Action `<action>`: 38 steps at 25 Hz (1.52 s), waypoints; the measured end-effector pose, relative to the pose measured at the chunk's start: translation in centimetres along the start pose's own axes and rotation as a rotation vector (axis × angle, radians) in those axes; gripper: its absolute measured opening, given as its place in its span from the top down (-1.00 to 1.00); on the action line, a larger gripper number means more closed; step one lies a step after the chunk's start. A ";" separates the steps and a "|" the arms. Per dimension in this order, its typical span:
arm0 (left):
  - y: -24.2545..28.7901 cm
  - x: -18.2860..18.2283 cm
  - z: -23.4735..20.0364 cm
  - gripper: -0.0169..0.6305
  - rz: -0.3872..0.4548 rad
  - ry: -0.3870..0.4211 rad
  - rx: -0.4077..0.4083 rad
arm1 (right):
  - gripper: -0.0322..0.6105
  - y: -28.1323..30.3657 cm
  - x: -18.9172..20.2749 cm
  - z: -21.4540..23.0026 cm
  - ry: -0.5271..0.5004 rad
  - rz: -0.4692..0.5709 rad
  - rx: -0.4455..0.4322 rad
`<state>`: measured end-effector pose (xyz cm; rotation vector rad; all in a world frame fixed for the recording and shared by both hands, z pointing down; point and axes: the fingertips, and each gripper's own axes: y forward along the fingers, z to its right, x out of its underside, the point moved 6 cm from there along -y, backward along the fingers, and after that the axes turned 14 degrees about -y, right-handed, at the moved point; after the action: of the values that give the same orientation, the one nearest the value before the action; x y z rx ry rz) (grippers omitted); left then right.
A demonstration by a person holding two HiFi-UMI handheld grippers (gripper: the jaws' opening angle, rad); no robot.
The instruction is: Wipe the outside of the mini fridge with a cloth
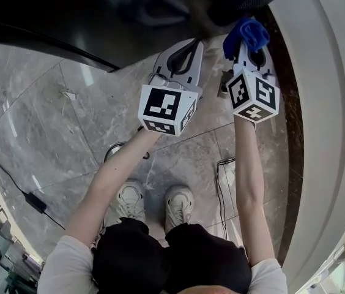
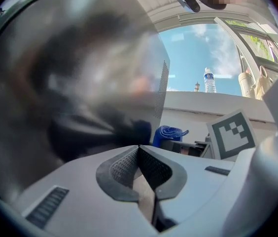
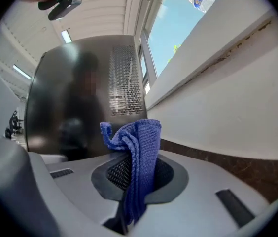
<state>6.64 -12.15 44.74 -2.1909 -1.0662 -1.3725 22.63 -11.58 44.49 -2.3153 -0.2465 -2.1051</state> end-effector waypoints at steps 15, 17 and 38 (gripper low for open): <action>-18.1 -2.5 -9.9 0.93 0.113 -0.006 -0.342 | 0.74 -5.5 -0.4 -23.0 -0.070 0.023 -0.429; -19.5 -3.0 -11.2 0.93 0.124 -0.007 -0.380 | 0.74 -5.8 0.3 -25.7 -0.067 0.013 -0.478; -20.2 -2.1 -14.7 0.93 0.102 -0.068 -0.452 | 0.74 -4.1 3.3 -31.5 -0.123 -0.010 -0.621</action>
<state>-18.00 -8.96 47.89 -2.5809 -0.7003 -1.6266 -8.69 -10.56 50.53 -2.7517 0.4694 -2.2889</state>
